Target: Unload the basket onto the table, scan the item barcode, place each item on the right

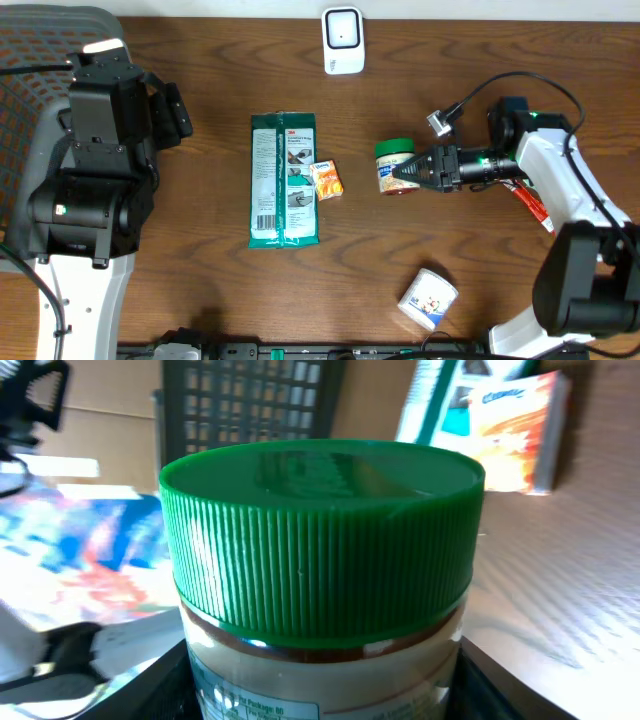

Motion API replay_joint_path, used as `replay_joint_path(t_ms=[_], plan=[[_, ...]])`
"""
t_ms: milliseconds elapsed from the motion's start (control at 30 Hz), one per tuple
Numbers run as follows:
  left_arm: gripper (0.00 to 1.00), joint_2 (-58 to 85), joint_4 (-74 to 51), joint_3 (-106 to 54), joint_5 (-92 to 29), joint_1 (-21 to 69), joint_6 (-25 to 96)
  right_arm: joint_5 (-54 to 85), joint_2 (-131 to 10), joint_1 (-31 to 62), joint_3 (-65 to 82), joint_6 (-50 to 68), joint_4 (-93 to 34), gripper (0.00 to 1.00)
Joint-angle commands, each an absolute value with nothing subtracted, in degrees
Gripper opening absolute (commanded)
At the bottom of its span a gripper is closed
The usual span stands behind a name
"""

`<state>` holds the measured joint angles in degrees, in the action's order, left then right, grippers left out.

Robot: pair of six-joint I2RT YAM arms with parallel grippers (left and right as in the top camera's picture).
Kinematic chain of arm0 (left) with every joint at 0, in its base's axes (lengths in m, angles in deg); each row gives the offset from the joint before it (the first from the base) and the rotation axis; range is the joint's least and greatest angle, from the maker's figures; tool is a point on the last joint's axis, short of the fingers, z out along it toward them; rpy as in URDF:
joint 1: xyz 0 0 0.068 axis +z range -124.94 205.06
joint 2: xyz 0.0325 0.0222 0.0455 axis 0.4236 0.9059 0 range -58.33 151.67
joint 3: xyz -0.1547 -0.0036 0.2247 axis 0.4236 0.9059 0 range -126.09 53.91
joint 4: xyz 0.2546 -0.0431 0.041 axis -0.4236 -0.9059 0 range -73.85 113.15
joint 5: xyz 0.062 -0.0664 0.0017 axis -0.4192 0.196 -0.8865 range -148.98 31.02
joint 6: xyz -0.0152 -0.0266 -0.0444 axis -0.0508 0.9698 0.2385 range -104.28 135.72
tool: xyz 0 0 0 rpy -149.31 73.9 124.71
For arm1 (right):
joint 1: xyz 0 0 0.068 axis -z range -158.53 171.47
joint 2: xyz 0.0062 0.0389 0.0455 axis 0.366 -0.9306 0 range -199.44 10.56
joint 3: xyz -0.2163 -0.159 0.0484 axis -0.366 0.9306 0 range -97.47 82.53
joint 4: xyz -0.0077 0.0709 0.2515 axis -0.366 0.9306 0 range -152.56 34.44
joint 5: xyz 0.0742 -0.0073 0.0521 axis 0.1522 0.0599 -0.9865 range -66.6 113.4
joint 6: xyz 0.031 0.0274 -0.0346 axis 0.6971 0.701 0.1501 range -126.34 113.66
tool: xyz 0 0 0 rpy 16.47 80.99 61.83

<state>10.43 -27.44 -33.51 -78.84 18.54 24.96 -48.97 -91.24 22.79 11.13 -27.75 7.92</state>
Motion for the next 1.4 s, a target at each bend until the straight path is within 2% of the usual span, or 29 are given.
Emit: replay_joint_path(t_ms=[0,167,500,733,833,1200,1367], plan=[[0.92,10.5,-27.4,-33.9,-79.6,18.7,25.5,-59.3,-91.8,23.0,10.9,-33.5,9.1,0.01],[0.92,10.5,-27.4,-33.9,-79.6,18.7,25.5,-66.2,-91.5,23.0,10.9,-33.4,10.2,0.01],[0.92,10.5,-27.4,-33.9,-79.6,18.7,25.5,-66.1,-89.9,23.4,9.9,-26.1,10.5,0.01],[0.92,10.5,-27.4,-33.9,-79.6,18.7,25.5,-60.9,-89.4,23.5,10.0,-26.8,10.2,0.01],[0.92,10.5,-27.4,-33.9,-79.6,18.7,25.5,-66.2,-89.4,23.2,10.0,-26.7,12.1,0.01],[0.92,10.5,-27.4,-33.9,-79.6,18.7,25.5,-65.9,-89.1,24.5,9.7,-24.7,12.4,0.01],[0.92,10.5,-27.4,-33.9,-79.6,18.7,25.5,-65.9,-89.1,24.9,9.7,-15.7,8.0,0.01]])
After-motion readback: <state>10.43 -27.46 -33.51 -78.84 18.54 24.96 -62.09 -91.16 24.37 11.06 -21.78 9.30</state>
